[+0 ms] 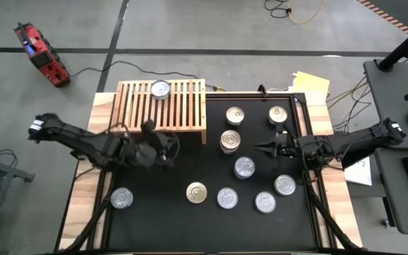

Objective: Stack canned seafood by type on shelf
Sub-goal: Put the yellow blue tuna can on the shelf

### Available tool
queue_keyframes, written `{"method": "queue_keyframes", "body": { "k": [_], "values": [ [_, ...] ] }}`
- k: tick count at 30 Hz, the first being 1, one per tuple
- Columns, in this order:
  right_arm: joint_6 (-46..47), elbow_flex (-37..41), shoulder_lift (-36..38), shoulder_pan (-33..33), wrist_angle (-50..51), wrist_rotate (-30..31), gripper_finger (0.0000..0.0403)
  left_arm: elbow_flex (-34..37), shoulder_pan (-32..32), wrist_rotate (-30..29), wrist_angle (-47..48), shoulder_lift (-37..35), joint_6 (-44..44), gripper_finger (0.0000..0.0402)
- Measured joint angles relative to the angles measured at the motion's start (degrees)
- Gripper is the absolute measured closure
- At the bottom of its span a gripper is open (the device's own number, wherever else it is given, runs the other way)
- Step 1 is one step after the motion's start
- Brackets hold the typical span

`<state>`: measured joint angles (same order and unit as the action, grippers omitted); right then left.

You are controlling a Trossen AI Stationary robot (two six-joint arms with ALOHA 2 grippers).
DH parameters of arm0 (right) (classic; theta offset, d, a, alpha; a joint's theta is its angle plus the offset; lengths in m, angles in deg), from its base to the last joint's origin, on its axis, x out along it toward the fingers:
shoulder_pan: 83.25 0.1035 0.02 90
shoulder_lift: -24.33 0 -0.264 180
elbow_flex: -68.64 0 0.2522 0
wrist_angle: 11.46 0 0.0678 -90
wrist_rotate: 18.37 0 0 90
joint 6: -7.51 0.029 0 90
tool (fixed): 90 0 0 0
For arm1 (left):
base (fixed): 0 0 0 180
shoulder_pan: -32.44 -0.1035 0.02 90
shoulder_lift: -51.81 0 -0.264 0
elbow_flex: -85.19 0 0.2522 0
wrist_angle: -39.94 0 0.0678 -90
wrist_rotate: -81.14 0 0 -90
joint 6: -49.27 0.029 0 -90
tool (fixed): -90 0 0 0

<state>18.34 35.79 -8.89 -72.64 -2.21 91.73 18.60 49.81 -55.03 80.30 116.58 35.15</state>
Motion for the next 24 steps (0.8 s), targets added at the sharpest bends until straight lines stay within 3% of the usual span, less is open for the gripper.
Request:
{"method": "queue_keyframes", "body": {
  "k": [8, 14, 24],
  "values": [
    [6.9, -0.3, -14.9, 1.0, -12.3, -0.8, 0.0369, 9.0, 8.2, -16.2, -12.4, 1.3, -0.4, 0.0401],
    [10.1, -4.8, -23.9, 1.9, -12.9, -0.8, 0.0369, 15.2, 9.7, -16.0, -20.9, 1.4, 1.2, 0.0401],
    [15.2, -17.3, -32.4, 2.4, 3.7, -0.8, 0.0369, 20.9, 9.7, -14.3, -28.9, 2.7, 0.3, 0.0401]
  ]
}}
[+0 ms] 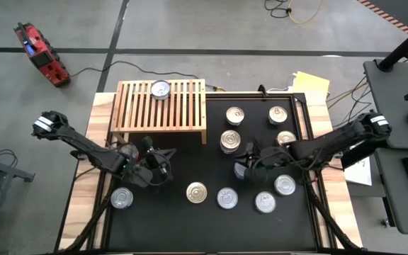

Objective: Stack canned seafood by type on shelf
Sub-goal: Put the yellow blue tuna can on the shelf

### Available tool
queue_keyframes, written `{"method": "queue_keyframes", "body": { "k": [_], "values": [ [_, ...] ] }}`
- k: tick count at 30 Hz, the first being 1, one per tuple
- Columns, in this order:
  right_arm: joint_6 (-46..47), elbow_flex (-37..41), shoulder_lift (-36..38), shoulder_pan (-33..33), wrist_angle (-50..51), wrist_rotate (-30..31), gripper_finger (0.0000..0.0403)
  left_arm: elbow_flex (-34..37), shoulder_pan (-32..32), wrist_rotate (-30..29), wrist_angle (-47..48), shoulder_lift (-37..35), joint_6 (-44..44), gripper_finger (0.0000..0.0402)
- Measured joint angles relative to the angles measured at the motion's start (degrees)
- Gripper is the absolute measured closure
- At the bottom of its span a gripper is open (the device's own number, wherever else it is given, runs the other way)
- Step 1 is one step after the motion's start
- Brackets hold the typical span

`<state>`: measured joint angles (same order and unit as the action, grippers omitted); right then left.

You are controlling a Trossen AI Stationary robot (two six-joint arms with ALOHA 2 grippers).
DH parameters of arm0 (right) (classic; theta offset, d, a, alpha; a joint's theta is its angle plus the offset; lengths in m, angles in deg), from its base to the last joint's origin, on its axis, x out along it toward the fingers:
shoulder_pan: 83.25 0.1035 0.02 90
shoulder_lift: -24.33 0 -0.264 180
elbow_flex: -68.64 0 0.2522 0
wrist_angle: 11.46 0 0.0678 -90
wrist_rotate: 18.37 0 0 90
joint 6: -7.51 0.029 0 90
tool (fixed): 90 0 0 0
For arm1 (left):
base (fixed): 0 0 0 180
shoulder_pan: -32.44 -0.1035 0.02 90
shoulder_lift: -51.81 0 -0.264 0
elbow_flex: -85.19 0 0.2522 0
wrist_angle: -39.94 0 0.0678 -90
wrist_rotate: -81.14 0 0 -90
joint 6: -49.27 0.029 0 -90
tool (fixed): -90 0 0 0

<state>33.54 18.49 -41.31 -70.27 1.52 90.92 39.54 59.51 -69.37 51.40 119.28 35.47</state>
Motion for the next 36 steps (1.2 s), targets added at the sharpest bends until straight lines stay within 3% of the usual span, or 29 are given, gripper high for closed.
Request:
{"method": "queue_keyframes", "body": {
  "k": [9, 15, 23, 36],
  "values": [
    [3.7, -12.3, -5.2, 2.4, 22.0, 0.0, 0.0369, 0.1, -0.1, 0.0, -0.3, 1.0, -0.1, 0.0401],
    [4.1, -16.4, -7.3, 2.6, 33.9, 0.0, 0.0369, -0.2, -0.1, -0.1, -2.1, 1.0, 0.0, 0.0401],
    [4.4, -16.9, -7.7, 2.6, 39.0, -1.7, 0.0369, -0.2, -0.1, -0.1, -3.4, 1.0, 0.0, 0.0401],
    [3.4, -16.8, -10.4, 2.6, 39.4, -1.2, 0.0369, -0.2, -1.4, -0.2, -6.1, 1.0, 1.2, 0.0401]
  ]
}}
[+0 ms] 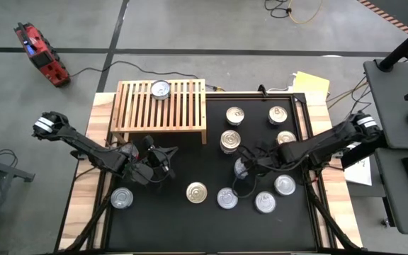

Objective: Stack canned seafood by type on shelf
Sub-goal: Put the yellow blue tuna can on the shelf

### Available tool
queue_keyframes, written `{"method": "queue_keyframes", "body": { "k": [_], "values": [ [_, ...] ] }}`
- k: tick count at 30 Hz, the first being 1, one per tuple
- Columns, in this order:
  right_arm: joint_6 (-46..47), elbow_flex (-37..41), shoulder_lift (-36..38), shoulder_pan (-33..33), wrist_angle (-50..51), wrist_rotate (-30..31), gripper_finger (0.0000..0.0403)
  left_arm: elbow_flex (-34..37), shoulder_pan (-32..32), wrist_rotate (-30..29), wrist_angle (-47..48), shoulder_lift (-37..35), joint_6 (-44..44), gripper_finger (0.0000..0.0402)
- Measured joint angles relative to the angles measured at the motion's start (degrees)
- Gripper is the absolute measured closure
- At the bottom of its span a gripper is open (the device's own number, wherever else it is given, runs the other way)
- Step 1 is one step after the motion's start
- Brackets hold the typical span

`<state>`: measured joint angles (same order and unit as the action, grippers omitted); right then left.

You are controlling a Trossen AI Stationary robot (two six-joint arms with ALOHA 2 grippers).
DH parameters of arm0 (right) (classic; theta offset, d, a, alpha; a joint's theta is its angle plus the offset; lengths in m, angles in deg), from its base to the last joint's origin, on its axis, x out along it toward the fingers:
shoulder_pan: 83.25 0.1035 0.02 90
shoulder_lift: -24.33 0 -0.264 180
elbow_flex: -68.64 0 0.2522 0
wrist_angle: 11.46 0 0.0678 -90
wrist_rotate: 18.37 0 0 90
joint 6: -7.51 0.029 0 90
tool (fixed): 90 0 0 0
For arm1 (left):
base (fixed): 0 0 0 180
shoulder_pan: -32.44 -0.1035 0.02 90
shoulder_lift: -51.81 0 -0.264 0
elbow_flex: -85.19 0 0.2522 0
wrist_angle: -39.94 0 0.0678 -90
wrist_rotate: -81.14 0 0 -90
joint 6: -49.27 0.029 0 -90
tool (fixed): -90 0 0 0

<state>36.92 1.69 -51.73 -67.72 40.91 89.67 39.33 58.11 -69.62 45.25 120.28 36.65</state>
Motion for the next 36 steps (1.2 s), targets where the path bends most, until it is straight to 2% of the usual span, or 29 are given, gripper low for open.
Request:
{"method": "queue_keyframes", "body": {
  "k": [15, 19, 22, 26, 32, 36],
  "values": [
    [-0.5, 0.0, -1.0, 0.0, 0.1, 0.0, 0.0369, 0.0, 0.0, 0.4, -0.9, 0.0, -0.1, 0.0401],
    [-0.5, 0.1, -1.0, 0.4, 1.0, 0.0, 0.0369, 0.0, -0.3, 7.1, -2.7, 0.0, 1.1, 0.0401],
    [-0.2, 0.2, -0.6, 0.7, 3.4, 0.0, 0.0369, 0.0, -0.6, 11.2, -5.7, 0.7, 3.3, 0.0401],
    [1.7, 0.3, -0.5, 0.7, 6.7, 0.2, 0.0369, 0.0, -0.8, 11.3, -12.1, 2.9, 8.7, 0.0401],
    [2.1, 3.0, -0.5, 2.0, 6.6, 1.5, 0.0369, 0.0, -1.3, 12.3, -22.8, 7.5, 18.3, 0.0401],
    [3.9, 4.8, -0.1, 2.6, 5.8, 1.9, 0.0369, 0.0, -2.6, 12.3, -25.9, 9.1, 20.1, 0.0401]
  ]
}}
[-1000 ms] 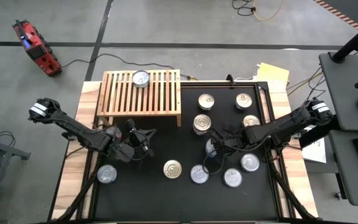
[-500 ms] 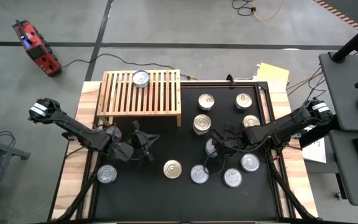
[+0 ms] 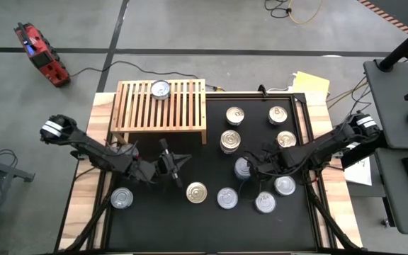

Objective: Stack canned seafood by type on shelf
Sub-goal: Put the yellow blue tuna can on the shelf

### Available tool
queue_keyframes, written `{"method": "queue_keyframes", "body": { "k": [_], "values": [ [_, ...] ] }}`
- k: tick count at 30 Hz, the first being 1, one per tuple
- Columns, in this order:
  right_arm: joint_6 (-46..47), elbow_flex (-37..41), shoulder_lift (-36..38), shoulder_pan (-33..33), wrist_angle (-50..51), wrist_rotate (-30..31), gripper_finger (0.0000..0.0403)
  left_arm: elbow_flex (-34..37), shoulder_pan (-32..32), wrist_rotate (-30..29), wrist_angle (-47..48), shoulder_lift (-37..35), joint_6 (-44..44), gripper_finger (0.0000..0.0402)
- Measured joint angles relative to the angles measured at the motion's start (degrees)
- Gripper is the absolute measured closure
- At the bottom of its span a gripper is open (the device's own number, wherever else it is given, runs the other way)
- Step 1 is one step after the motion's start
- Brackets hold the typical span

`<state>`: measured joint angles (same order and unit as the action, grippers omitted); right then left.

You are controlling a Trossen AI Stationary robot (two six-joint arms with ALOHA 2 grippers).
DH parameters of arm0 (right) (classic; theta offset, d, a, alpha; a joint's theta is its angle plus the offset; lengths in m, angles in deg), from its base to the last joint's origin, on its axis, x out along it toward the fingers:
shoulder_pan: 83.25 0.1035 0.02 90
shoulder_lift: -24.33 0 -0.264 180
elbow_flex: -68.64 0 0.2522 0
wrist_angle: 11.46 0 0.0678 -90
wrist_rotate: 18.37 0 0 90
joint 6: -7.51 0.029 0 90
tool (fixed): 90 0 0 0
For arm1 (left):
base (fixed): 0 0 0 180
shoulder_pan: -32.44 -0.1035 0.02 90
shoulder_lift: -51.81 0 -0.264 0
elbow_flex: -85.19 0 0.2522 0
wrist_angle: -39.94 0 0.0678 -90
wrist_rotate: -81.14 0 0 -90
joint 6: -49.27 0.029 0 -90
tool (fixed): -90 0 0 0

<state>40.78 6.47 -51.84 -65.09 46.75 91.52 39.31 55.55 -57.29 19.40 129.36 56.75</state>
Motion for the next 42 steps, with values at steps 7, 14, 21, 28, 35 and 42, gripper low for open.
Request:
{"method": "queue_keyframes", "body": {
  "k": [7, 14, 21, 28, 35, 42],
  "values": [
    [3.2, 1.0, 0.9, 1.7, 0.1, 1.0, 0.0369, 0.0, -1.7, 0.0, -0.1, 0.5, -0.4, 0.0402],
    [5.9, 2.8, 1.9, 3.7, -0.1, 4.3, 0.0369, 0.0, -1.9, -0.1, -0.1, 0.4, -0.3, 0.0402],
    [7.3, 3.9, 2.0, 3.7, -0.2, 4.6, 0.0370, 0.0, -2.3, -0.3, -0.1, 0.4, -0.3, 0.0402],
    [7.2, 3.9, 2.0, 3.8, -0.2, 4.2, 0.0370, 0.0, -2.5, -0.5, -0.1, 0.4, -0.3, 0.0401],
    [7.3, 3.9, 2.0, 3.8, -0.3, 4.2, 0.0370, 0.0, -2.6, -0.5, 0.0, 0.4, -0.3, 0.0401],
    [7.3, 4.0, 2.0, 3.7, -0.3, 3.9, 0.0369, 0.0, -2.6, -0.5, 0.0, 0.4, -0.2, 0.0401]
  ]
}}
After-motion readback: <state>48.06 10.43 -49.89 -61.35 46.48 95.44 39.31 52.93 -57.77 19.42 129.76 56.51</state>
